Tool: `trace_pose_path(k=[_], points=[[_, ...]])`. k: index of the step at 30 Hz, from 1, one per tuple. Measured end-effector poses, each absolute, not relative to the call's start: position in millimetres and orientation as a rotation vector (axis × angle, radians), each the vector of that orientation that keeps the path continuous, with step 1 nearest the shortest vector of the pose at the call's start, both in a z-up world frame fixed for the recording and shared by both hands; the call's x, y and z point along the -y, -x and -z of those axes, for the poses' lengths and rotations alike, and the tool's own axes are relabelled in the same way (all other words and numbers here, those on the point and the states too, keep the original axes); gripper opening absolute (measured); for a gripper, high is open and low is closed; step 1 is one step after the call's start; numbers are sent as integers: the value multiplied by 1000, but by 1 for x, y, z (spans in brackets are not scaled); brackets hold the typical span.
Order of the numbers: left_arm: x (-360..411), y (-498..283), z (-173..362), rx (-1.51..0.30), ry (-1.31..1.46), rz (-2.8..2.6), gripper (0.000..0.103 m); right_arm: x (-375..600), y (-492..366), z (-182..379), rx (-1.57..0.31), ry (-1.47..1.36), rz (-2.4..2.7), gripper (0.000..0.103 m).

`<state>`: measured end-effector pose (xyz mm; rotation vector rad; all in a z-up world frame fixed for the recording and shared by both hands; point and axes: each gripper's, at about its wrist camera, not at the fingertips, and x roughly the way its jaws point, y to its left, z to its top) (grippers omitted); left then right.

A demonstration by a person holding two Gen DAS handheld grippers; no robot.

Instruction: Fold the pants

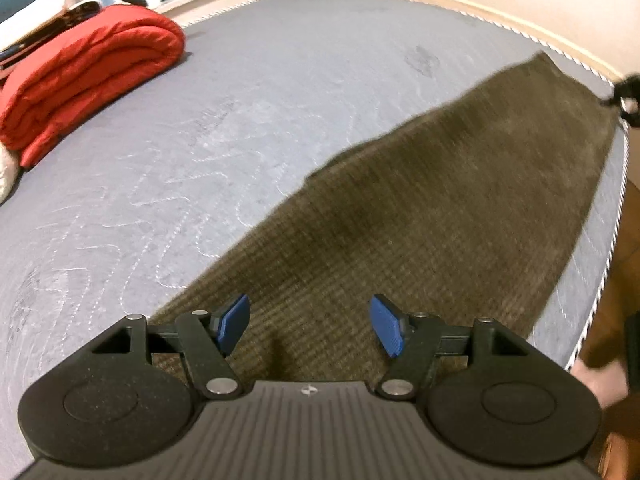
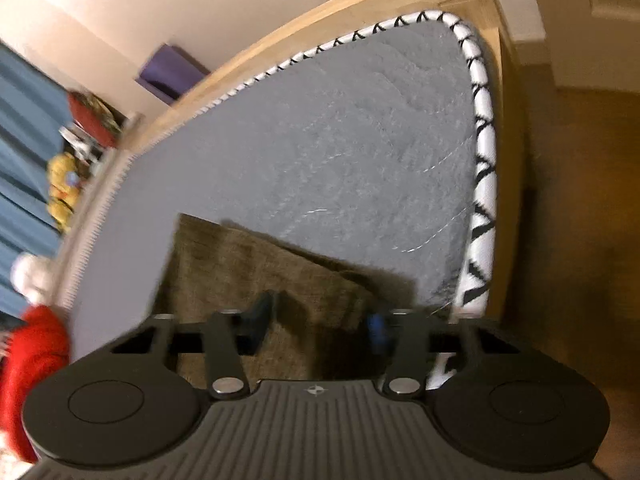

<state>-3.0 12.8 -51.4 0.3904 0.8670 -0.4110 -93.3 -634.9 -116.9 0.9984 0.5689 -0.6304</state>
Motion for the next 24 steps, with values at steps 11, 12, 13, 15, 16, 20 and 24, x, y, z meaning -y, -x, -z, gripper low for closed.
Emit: trace_pose_path(k=[11, 12, 13, 15, 16, 20, 24], points=[[-28, -7, 43, -865, -334, 315, 72, 602, 73, 66, -499, -864, 663, 21], [-28, -7, 42, -865, -335, 311, 72, 595, 71, 56, -482, -846, 651, 21], [-29, -8, 42, -865, -335, 308, 72, 589, 70, 48, -468, -833, 634, 21], [-29, -8, 42, -862, -330, 307, 72, 568, 66, 26, -444, -791, 586, 21], [-30, -8, 41, -860, -329, 308, 72, 557, 64, 15, -435, -765, 556, 21], [-34, -8, 40, -851, -316, 295, 72, 485, 52, -33, -381, -605, 389, 20], [-45, -10, 36, -845, -279, 262, 72, 387, 41, -65, -334, -382, 204, 20]])
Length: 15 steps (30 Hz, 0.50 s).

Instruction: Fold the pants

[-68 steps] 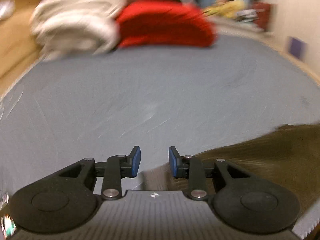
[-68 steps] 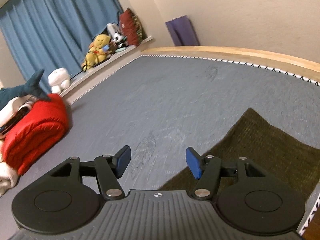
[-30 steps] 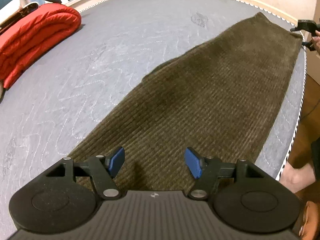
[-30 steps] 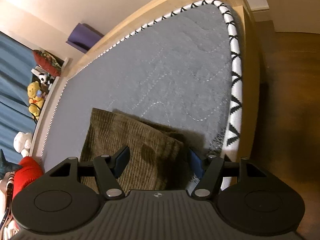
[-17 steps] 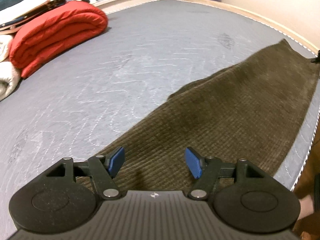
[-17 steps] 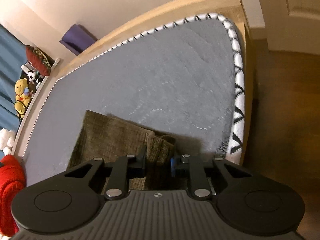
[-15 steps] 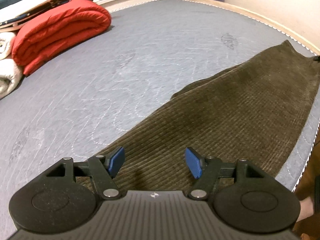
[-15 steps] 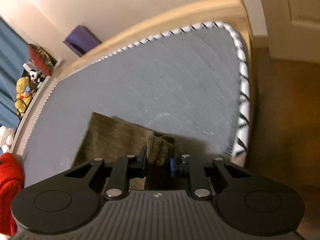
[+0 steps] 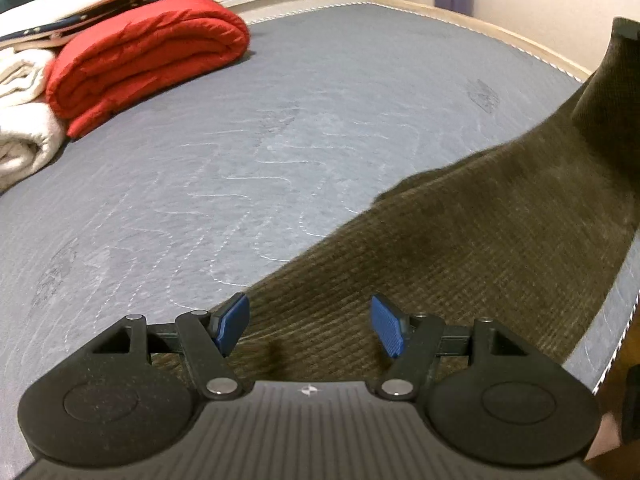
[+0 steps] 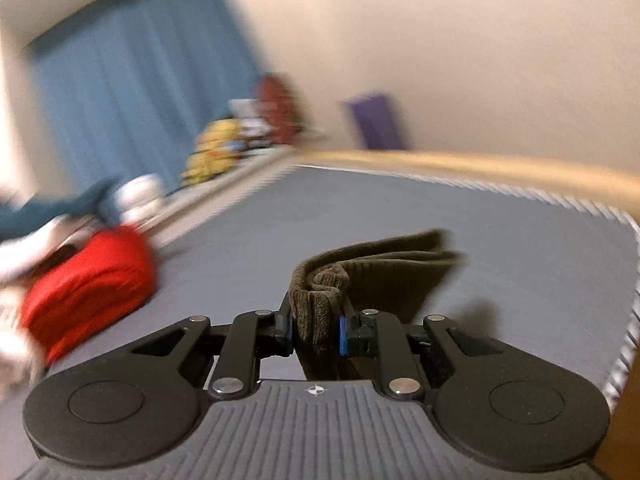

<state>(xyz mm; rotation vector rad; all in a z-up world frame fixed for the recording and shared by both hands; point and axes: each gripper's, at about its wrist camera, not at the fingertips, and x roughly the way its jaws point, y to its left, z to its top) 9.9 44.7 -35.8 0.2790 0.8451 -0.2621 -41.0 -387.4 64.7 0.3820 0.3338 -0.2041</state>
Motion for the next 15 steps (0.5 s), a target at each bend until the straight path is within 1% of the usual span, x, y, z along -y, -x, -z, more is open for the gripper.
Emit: trace_pose_path(k=[4, 7, 8, 9, 11, 12, 13, 14, 15], points=[[-63, -14, 30, -844, -211, 208, 72, 274, 43, -70, -327, -159, -38, 20], [-81, -18, 28, -863, -141, 173, 72, 184, 56, -51, -376, 36, -293, 21], [-86, -19, 29, -875, -117, 167, 72, 157, 60, -42, -412, 106, -389, 26], [-91, -21, 31, -889, -92, 162, 72, 131, 66, -27, -456, 178, -498, 28], [-99, -23, 33, -913, -53, 159, 73, 93, 82, 0, -544, 275, -672, 36], [-101, -24, 34, -923, -35, 160, 73, 83, 90, 7, -563, 309, -720, 37], [-104, -24, 35, -930, -19, 164, 73, 77, 97, 11, -567, 338, -756, 42], [-105, -25, 35, -936, 2, 172, 73, 76, 101, 12, -566, 351, -778, 50], [-107, -25, 36, -943, 27, 184, 73, 78, 103, 10, -564, 354, -798, 53]])
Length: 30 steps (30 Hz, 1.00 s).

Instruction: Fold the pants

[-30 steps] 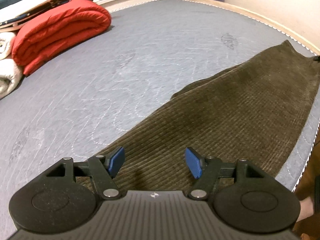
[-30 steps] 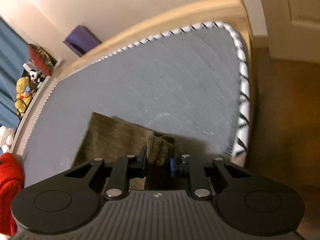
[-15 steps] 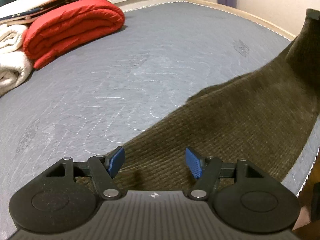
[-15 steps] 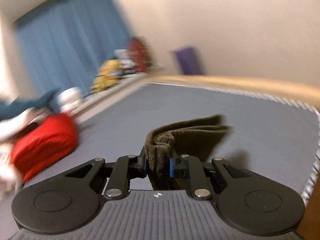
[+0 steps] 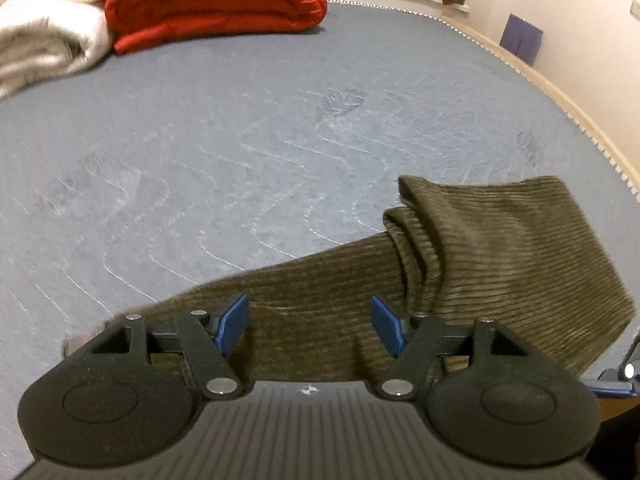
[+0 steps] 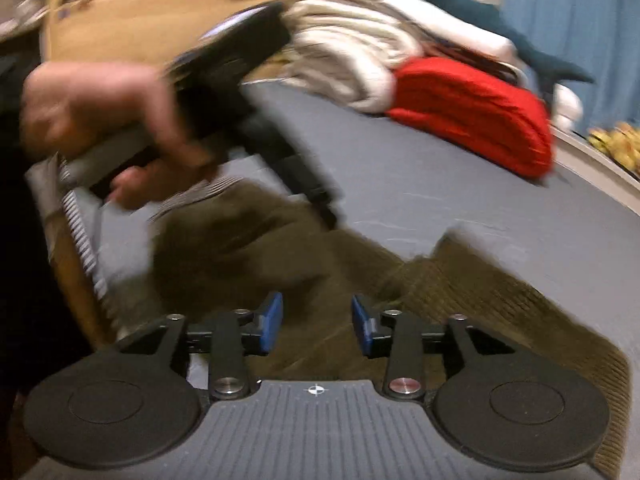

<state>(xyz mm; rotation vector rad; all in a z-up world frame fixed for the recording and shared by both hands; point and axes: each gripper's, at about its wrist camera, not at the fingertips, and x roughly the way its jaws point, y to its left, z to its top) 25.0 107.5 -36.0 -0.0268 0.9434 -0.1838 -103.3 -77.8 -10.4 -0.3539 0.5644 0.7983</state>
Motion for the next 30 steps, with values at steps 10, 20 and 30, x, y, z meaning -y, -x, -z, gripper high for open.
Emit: trace_pose_path(k=[10, 20, 30], points=[[-86, -52, 50, -989, 246, 333, 72, 131, 76, 27, -723, 224, -618, 66], [-39, -95, 92, -1123, 318, 353, 82, 111, 86, 56, -736, 427, -678, 66], [-46, -76, 67, -1036, 276, 391, 18, 187, 58, 12, -725, 50, -416, 79]])
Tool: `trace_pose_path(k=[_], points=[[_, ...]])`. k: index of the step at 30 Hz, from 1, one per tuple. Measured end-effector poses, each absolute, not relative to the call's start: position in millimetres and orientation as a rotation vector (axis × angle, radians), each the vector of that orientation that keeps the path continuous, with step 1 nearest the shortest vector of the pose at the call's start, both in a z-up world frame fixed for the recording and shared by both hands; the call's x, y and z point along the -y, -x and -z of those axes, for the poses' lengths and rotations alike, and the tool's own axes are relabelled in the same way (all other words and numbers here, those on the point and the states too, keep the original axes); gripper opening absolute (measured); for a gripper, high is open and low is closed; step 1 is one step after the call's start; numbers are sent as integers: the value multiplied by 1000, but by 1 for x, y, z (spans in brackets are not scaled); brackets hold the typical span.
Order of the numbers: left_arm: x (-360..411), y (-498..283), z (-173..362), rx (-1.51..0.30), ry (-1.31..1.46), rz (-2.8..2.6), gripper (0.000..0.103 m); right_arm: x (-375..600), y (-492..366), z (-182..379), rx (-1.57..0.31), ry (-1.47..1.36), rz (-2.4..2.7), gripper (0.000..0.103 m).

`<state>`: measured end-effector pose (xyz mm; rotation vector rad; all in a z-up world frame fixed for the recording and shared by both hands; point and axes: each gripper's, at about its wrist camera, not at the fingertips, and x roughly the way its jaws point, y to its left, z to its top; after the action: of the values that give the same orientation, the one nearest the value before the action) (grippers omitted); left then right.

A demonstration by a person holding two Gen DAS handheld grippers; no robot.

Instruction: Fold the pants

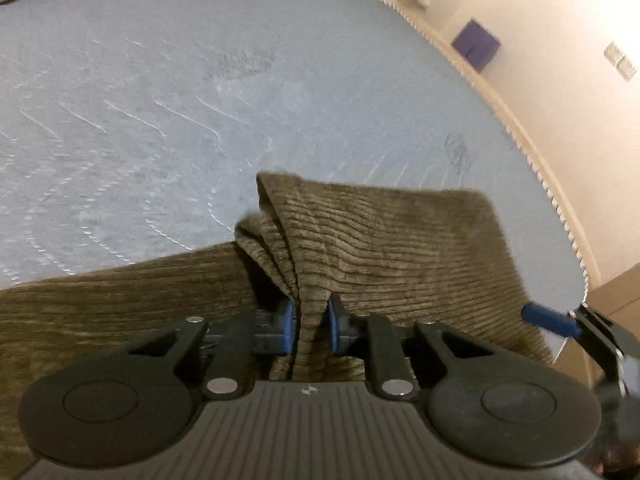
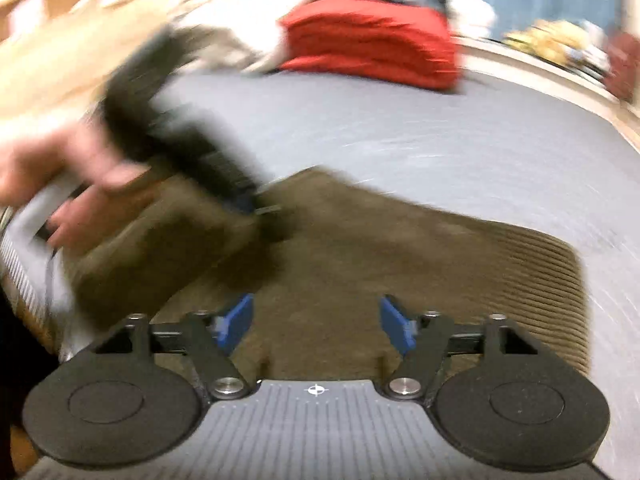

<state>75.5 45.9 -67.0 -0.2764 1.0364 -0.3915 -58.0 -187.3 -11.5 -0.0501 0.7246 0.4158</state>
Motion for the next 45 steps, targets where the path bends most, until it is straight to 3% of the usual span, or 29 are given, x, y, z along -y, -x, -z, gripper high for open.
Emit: trace_pose_path(k=[6, 9, 13, 19, 21, 23, 29, 36, 39, 45], points=[[-69, -63, 67, -1050, 274, 273, 20, 255, 51, 21, -780, -98, -115, 81], [-59, -64, 69, -1080, 164, 216, 40, 287, 54, 34, -825, -167, -16, 81], [-51, -57, 47, -941, 51, 145, 72, 315, 55, 60, -938, -276, 6, 83], [-29, -47, 30, -822, 67, 260, 73, 320, 53, 80, -1030, -378, -14, 86], [-16, -42, 28, -800, 33, 299, 73, 318, 54, 79, -1026, -373, -21, 79], [-5, -40, 28, -785, 7, 332, 79, 313, 54, 78, -1025, -385, -44, 60], [11, -39, 29, -795, 46, 403, 86, 303, 48, 59, -965, -320, -69, 29], [29, -48, 16, -846, 255, 580, 88, 228, 90, 6, -639, 53, -273, 24], [38, -48, 11, -873, 318, 691, 100, 190, 109, -6, -550, 182, -364, 23], [52, -43, 12, -866, 204, 702, 100, 128, 143, -17, -426, 412, -522, 22]])
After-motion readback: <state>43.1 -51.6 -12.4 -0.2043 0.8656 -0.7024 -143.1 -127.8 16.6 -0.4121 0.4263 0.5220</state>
